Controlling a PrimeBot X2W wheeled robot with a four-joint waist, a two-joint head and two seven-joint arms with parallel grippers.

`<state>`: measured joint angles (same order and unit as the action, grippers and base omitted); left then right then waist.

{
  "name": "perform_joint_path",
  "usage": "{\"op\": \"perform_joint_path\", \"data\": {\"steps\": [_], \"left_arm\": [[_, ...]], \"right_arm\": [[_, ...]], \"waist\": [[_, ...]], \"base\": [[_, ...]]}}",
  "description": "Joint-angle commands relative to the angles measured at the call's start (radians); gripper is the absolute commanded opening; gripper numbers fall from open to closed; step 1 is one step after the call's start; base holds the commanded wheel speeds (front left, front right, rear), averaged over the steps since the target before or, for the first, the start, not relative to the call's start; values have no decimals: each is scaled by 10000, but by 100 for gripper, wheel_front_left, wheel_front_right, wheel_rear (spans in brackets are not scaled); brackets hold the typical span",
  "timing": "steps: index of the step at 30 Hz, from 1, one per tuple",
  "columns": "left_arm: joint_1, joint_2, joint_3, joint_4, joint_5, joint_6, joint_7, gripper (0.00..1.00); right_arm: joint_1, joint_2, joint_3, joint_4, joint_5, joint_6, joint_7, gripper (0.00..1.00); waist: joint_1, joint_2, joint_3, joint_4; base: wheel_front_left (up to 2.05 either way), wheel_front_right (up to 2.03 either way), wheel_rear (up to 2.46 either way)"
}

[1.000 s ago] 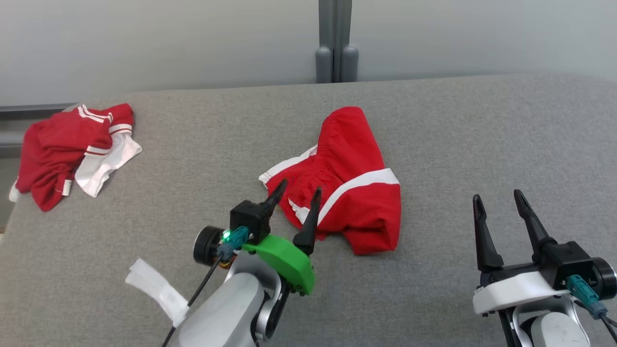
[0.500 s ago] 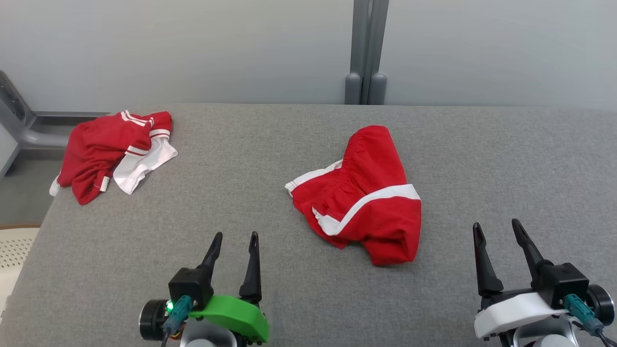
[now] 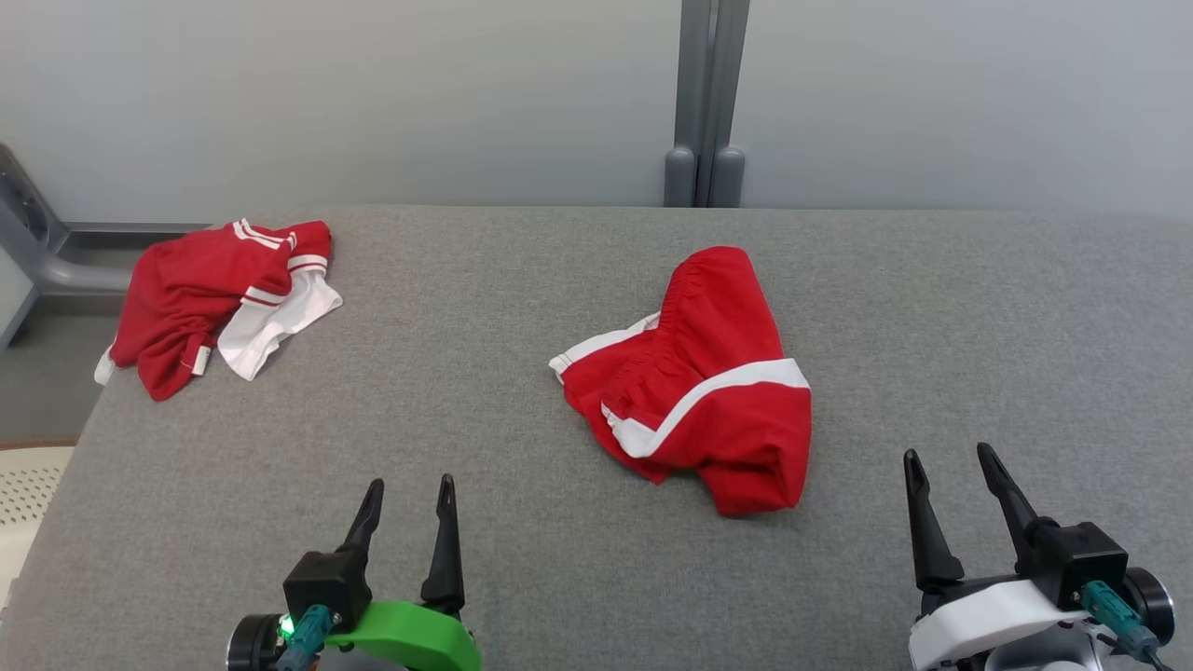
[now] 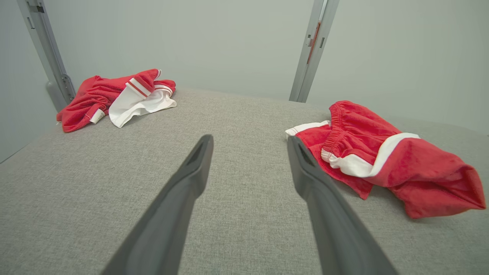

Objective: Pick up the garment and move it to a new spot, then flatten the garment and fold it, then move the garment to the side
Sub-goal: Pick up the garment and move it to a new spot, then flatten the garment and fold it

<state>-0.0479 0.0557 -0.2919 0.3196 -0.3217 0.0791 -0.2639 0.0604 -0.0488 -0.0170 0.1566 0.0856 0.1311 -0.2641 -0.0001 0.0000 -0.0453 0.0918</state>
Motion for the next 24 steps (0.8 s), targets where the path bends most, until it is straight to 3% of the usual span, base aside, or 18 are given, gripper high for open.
{"op": "perform_joint_path", "data": {"steps": [1,11,24], "left_arm": [[174,3,66,7,41,-64,-7,100],[107,-45,165,145,100,-271,-8,100],[-14,-46,41,228,-78,-129,-9,100]], "right_arm": [[43,-27,13,14,42,-7,-7,100],[12,-29,-31,37,61,-8,-6,100],[-43,-29,-126,68,-50,-8,-6,100]], "waist": [[1,0,5,-11],[1,0,49,-15],[1,0,127,85]], "base": [[0,0,0],[0,0,0],[0,0,0]]}}
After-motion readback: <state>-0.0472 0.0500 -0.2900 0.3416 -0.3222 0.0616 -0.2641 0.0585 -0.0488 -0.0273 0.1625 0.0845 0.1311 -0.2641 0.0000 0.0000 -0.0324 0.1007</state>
